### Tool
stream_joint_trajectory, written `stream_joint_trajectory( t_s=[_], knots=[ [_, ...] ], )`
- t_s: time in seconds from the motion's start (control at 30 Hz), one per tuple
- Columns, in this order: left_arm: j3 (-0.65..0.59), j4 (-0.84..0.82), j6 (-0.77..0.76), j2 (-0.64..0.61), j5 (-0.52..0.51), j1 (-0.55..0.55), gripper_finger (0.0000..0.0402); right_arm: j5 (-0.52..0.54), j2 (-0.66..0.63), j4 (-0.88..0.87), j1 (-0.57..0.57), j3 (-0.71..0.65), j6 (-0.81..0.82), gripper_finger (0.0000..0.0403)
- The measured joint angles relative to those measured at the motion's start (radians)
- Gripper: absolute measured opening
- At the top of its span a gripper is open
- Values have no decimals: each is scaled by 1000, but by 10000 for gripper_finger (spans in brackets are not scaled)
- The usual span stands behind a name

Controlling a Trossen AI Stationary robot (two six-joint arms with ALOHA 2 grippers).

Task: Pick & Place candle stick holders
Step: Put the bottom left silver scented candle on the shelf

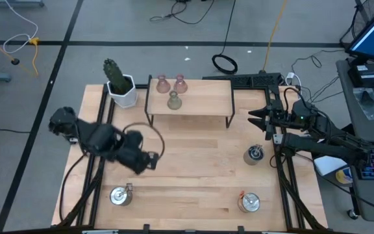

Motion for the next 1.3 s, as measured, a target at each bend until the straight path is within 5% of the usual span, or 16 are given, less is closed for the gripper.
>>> stream_joint_trajectory(
  t_s=[0.13,0.33,0.47,0.83,1.3],
  knots=[
    [-62,8,-150,17,19,-85,85,0,0,0,0,0,0,160],
    [-207,7,-422,23,221,-208,85,0,0,0,0,0,1,160],
    [-283,3,-536,23,269,-288,85,0,0,0,0,0,3,160],
    [-400,3,-502,23,245,-390,85,0,0,0,0,0,3,160],
    [-455,6,-482,23,200,-382,86,-1,0,1,0,0,11,160]
  ],
)
